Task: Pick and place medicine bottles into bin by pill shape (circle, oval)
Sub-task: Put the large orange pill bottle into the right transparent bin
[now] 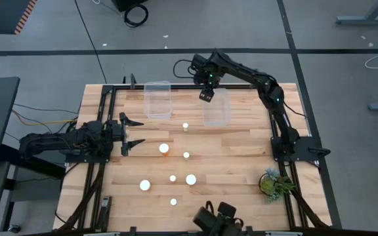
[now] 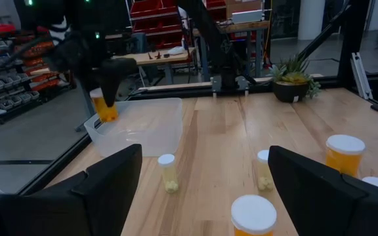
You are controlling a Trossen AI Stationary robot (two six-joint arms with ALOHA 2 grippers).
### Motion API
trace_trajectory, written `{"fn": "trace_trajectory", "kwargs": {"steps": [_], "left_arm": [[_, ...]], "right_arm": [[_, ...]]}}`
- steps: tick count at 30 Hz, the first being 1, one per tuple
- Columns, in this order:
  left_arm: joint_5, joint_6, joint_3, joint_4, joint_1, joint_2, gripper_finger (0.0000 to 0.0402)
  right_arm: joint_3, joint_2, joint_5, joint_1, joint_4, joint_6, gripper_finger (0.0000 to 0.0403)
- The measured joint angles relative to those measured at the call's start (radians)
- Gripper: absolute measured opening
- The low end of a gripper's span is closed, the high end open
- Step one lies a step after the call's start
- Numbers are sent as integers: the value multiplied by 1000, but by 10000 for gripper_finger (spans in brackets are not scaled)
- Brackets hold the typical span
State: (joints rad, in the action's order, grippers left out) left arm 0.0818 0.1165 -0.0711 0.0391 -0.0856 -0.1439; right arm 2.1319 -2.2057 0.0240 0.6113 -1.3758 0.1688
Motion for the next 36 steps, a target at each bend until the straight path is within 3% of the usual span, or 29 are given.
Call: {"fn": "trace_trajectory", "kwargs": {"steps": [6,20,36], "left_arm": [[0,0,0,0,0,0,341],[0,0,0,0,0,0,341],[0,0,0,0,0,0,341]], "right_arm": [[-21,-25,-19,-5,10,2,220],[-223,-25,-25,-7,189,20,221],[-232,-25,-25,-5,246,24,221]]}}
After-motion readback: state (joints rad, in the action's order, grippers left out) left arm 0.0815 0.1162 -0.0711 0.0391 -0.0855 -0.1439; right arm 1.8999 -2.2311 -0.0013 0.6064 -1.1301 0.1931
